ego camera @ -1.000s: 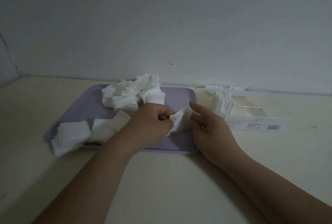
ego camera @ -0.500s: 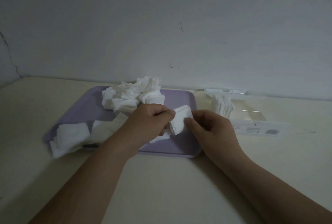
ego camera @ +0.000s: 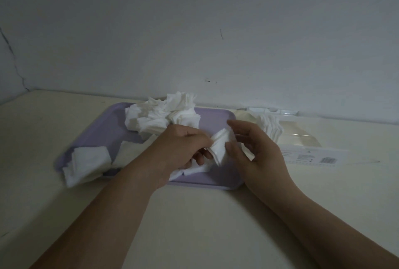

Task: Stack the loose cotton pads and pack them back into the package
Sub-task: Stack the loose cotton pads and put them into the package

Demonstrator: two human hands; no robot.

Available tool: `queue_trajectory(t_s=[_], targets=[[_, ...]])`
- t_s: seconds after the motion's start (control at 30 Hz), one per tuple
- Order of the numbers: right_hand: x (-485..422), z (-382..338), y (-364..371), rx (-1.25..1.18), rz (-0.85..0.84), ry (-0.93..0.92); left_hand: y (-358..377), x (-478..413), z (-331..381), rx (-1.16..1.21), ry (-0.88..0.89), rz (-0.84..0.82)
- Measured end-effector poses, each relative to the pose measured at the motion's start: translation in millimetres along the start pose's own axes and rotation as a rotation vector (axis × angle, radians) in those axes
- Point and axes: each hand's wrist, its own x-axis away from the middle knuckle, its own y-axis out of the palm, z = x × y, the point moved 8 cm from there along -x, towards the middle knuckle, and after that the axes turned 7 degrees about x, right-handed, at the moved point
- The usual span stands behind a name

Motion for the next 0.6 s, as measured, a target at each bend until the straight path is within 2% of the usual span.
queue_trajectory(t_s=[0.23, 0.6], targets=[[1.0, -19.9, 0.3, 0.207, -0.039, -0.240, -2.1, -0.7, -0.1, 0.053, -0.015, 0.031], [-0.5, -22.5, -5.6, 0.234, 0.024, -0.253, -5.4, -2.9, -4.4, 0.071, -0.043, 0.090]])
